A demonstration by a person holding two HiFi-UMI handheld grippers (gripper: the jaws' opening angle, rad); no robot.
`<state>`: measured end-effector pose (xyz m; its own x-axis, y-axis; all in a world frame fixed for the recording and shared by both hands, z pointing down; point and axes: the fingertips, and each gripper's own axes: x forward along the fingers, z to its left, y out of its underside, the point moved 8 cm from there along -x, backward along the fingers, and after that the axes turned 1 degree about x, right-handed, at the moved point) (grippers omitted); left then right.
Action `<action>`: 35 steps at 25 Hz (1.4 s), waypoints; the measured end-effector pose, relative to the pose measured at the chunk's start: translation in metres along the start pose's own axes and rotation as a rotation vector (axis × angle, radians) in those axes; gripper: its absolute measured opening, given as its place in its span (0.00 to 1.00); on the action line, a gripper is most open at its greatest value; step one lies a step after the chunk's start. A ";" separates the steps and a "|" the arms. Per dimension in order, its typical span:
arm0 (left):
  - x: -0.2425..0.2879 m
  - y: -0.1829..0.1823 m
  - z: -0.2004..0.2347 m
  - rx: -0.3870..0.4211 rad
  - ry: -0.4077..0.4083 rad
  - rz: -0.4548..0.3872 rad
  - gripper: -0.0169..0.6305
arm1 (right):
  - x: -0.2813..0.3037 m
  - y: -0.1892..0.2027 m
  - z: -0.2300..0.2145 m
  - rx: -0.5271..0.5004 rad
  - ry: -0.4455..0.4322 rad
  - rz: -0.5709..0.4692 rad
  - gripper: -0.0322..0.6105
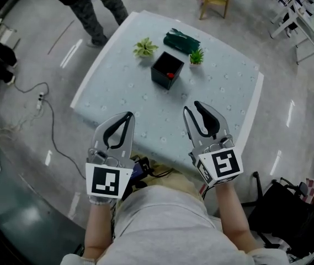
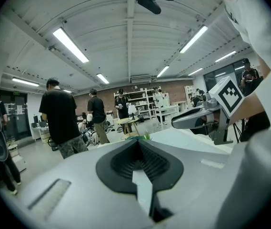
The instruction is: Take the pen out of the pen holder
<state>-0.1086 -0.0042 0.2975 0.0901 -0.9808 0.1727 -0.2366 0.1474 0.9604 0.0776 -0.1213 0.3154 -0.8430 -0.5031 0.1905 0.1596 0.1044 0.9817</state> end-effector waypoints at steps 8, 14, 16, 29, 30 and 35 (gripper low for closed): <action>0.023 0.008 0.028 0.009 0.028 0.026 0.05 | 0.039 0.006 -0.010 0.007 0.028 0.037 0.22; 0.035 0.015 0.044 0.006 0.038 0.037 0.05 | 0.067 0.016 -0.017 0.015 0.040 0.071 0.22; 0.039 0.017 0.048 0.005 0.042 0.042 0.05 | 0.076 0.020 -0.019 0.017 0.043 0.083 0.22; 0.057 0.031 0.068 -0.001 0.077 0.079 0.05 | 0.122 0.049 -0.033 0.014 0.078 0.161 0.22; 0.058 0.032 0.069 -0.004 0.079 0.080 0.05 | 0.124 0.051 -0.034 0.012 0.082 0.168 0.22; 0.062 0.036 0.075 -0.009 0.089 0.086 0.05 | 0.137 0.060 -0.037 0.013 0.095 0.188 0.22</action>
<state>-0.1843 -0.0688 0.3266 0.1557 -0.9492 0.2734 -0.2390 0.2324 0.9428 -0.0095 -0.2155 0.4002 -0.7464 -0.5525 0.3711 0.3027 0.2147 0.9286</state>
